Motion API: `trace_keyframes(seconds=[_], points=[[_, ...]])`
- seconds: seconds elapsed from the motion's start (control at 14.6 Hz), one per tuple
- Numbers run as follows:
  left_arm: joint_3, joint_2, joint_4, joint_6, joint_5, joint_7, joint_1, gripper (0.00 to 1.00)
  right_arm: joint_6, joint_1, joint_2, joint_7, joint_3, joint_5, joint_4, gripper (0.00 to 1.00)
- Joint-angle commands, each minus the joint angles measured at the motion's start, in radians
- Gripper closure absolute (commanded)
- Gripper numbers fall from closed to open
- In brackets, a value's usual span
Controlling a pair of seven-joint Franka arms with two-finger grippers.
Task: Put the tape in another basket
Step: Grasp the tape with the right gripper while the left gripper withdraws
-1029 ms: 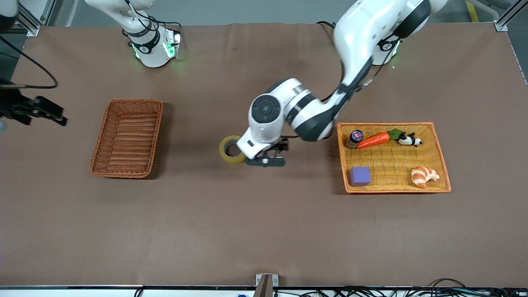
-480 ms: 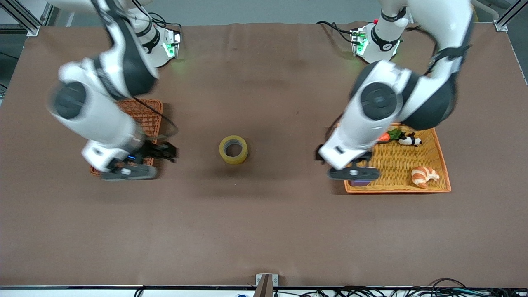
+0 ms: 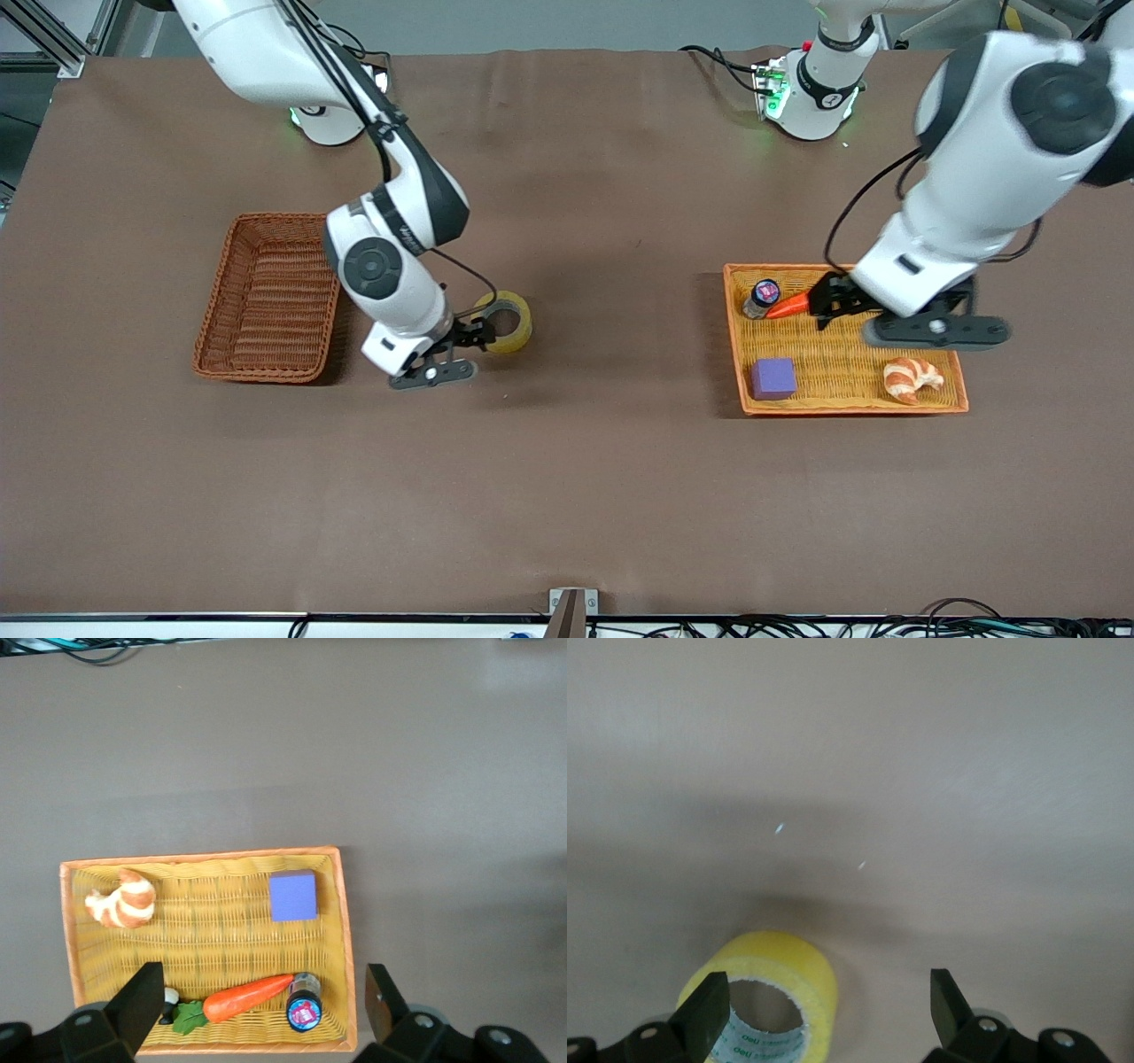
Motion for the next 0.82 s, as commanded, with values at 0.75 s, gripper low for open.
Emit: trace_keyframes(seconds=[0.75], points=[[0.292, -0.15, 0.001, -0.19, -0.124, 0.228, -0.07, 0.0, 0.158, 0.088, 0.04, 0.077, 0.007, -0.035, -0.162, 0.01]])
